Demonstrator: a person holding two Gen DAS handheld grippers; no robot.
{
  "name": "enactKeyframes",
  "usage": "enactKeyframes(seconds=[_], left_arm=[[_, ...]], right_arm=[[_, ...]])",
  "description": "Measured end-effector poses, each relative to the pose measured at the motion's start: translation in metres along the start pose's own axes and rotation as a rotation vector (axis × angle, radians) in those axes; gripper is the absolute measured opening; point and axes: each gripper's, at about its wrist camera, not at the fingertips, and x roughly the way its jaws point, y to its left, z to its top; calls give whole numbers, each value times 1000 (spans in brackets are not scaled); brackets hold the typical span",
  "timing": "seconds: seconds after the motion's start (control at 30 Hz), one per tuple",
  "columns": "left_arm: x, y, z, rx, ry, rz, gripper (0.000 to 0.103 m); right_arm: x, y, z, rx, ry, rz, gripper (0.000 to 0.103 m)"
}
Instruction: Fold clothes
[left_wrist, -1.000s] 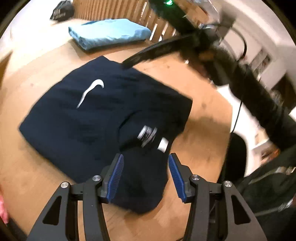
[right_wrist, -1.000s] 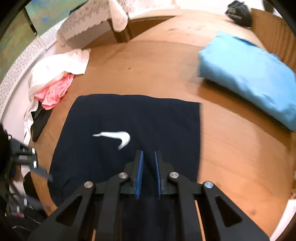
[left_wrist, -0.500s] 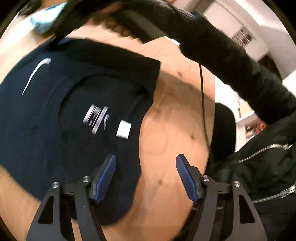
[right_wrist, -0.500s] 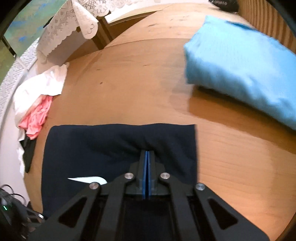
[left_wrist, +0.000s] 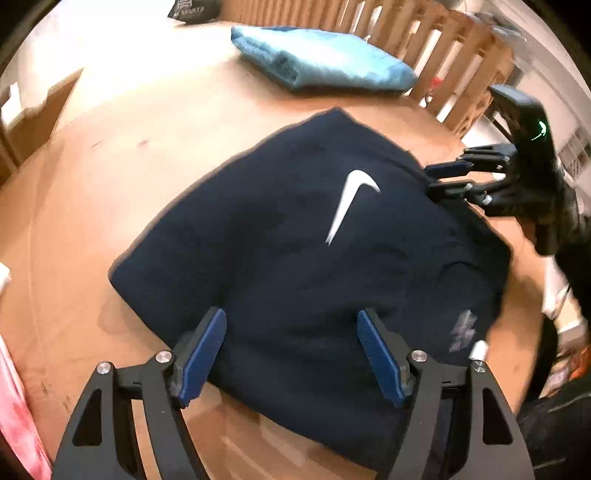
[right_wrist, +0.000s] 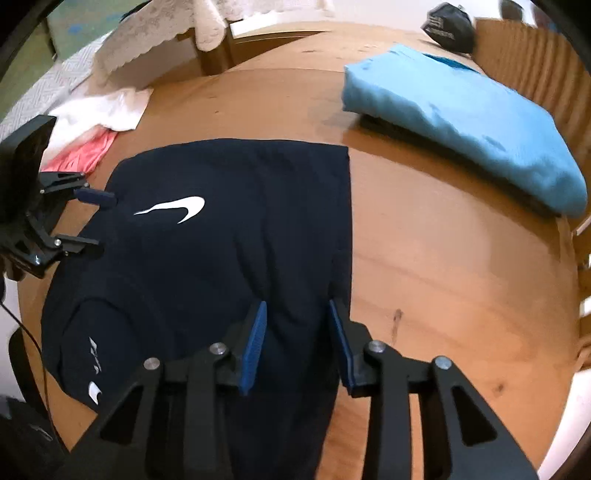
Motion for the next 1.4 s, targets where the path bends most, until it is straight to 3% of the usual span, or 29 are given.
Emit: enactKeyframes(seconds=[0.1,0.23,0.4,0.53,0.57,0.63,0.67,0.73,0.8,0.83,0.87,0.9,0.93,0.97,1.03,1.07,1.17,1.23,1.27,1.33,1.4], left_arm=[[-1,5,-3,43,4,37,72],[-18,10,-8,48,21,55,72],[-58,-5,-26,10,-70,-91,74],[-51,-15,-44,28,-20,-164,74],[-44,-14,-52,46,16,-162,73],[-45,-16,-62,127,31,-110,75],[-48,-18,-65,170,29,-82,75],[-59,-8,-58,139,8,-97,75],[-69,12,-38,86,-62,-88,75],[-73,22,-28,63,-100,-74,71],[-71,37,-14,24,-122,-56,57],[-64,51,-3,-25,-121,-61,44],[-55,62,5,-74,-112,-86,20],[-44,70,10,-102,-99,-83,14],[-21,82,15,-128,-68,-35,14],[-19,89,14,-147,-66,-31,3],[-33,108,2,-213,-90,-60,3],[-46,117,-6,-251,-107,-48,6],[-56,116,-14,-267,-107,-13,21],[-69,109,-35,-305,-97,13,37],[-74,89,-56,-335,-91,-39,40]], right_arm=[[-6,17,-9,34,14,3,37],[-24,28,-22,22,129,77,37],[-49,29,16,-24,-34,24,37],[-12,37,60,-72,-48,33,36],[-2,39,71,-84,-50,36,36],[22,27,74,-69,25,-35,35],[23,21,77,-49,-9,-27,33],[22,12,81,28,-4,-15,32],[16,16,83,49,-72,50,32],[18,22,83,43,-84,60,28],[20,27,84,35,-93,65,18],[26,31,85,29,-92,68,15],[32,34,86,24,-88,69,14],[40,32,94,16,-77,66,14],[58,27,105,1,-48,39,9],[61,21,104,14,-39,46,2],[61,1,101,79,-34,89,0],[44,-6,90,107,-64,60,6],[38,-7,83,118,-68,42,9],[27,-9,63,147,-55,35,20],[8,-22,34,173,-35,55,33]])
